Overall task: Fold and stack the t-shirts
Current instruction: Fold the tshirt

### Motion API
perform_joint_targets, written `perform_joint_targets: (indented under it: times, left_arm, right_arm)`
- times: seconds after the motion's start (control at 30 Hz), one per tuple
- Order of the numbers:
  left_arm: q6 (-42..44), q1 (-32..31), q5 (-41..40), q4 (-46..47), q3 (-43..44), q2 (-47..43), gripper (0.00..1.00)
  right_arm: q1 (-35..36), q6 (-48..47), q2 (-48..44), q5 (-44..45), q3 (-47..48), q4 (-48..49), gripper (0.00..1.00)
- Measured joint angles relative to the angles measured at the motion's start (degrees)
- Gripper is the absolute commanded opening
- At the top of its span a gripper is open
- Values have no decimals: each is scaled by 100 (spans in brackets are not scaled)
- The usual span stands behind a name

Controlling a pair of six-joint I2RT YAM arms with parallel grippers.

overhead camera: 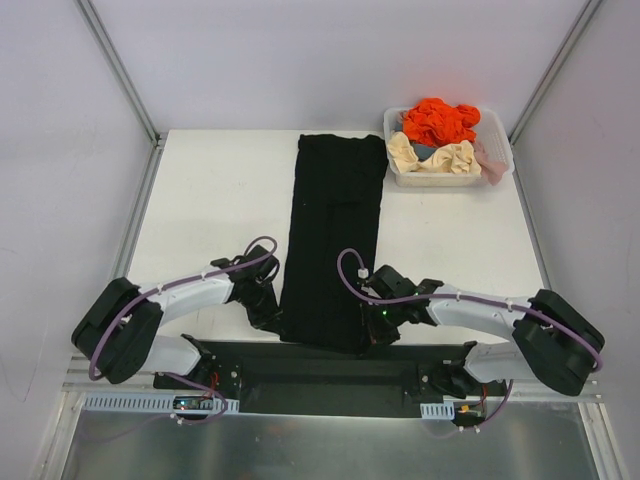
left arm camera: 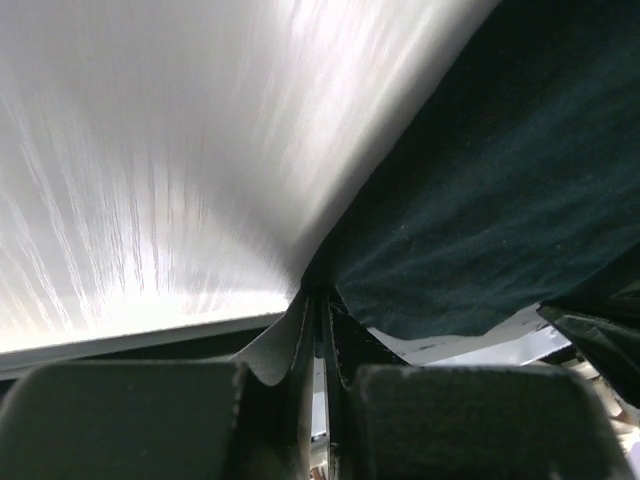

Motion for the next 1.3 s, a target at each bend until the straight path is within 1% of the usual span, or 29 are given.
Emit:
perform_joint_targets:
  times: [0.07, 0.17, 0.3, 0.47, 0.6, 0.73, 0.83, 0.93, 1.1, 1.3]
  left_arm:
    - [-105, -105, -20, 50, -142, -203, 0]
    - [-247, -262, -24, 31, -446, -767, 0]
    - [-374, -267, -13, -59, -710, -1532, 0]
    - [-407, -267, 70, -212, -715, -2157, 0]
    - [-374, -267, -35, -525, -387, -2238, 0]
    - [-184, -267, -380, -756, 411, -1945, 0]
    - [50, -238, -715, -815, 1196, -1493, 0]
    - [264, -76, -940, -835, 1851, -1012, 0]
    - [691, 404, -1034, -927, 2957, 17, 0]
    - [1084, 730, -1115, -944, 4199, 1117, 0]
  right_arm:
    - [173, 103, -116, 146, 0, -55, 1]
    - [553, 271, -544, 348, 0, -144, 0]
    - [846, 402, -1016, 509, 0, -269, 1]
    - [957, 466, -1567, 717, 33, -562, 0]
    - [896, 219, -1714, 1045, 448, -1075, 1]
    - [527, -216, -1622, 1438, 1110, -1434, 1]
    - [125, -538, -1523, 1703, 1523, -1537, 1]
    - [-304, -872, -1342, 1838, 1869, -1617, 1]
    - [-990, -1464, -682, 1893, 2577, -1729, 1]
    - [-1589, -1888, 125, 1954, 3224, -1746, 1]
